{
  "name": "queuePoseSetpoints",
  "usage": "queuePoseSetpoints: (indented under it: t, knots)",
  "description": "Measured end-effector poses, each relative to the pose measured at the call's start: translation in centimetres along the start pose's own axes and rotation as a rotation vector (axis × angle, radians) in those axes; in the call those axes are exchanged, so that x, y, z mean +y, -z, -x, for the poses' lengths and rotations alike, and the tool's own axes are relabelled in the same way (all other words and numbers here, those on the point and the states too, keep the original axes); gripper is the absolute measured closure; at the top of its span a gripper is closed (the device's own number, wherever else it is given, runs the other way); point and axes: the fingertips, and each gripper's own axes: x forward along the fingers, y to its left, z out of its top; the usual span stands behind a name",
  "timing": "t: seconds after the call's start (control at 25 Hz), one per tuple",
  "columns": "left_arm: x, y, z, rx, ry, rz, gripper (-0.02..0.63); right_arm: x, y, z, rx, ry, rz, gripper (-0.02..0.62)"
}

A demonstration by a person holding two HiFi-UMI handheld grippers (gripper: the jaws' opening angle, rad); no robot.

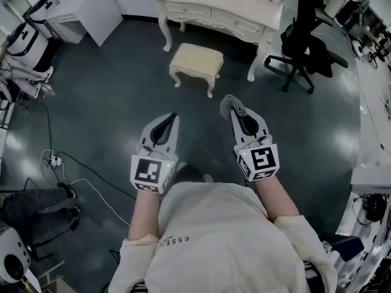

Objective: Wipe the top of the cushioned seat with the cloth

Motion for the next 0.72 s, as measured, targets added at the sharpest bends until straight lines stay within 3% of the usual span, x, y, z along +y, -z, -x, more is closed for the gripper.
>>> queuePoseSetpoints:
  t: [0.28,0.48,0.72]
  knots:
    - [3.4,1.9,-3.2,0.035,0.004,-0.015,0.604,-1.6,2.4,-4.9,0.058,0.018,-0.038,0.569]
    - [9.0,3.1,-7.1,0.052,0.008,-0.004,0.604,-2.2,3.1,-11.6,0.097,0.034,-0.037,0.569]
    - [17.9,2.2,-12.9,0.06,0.088,-0.039,0.604,-3.4,1.7,-20.9,0.113,0.116,-0.065,0.569]
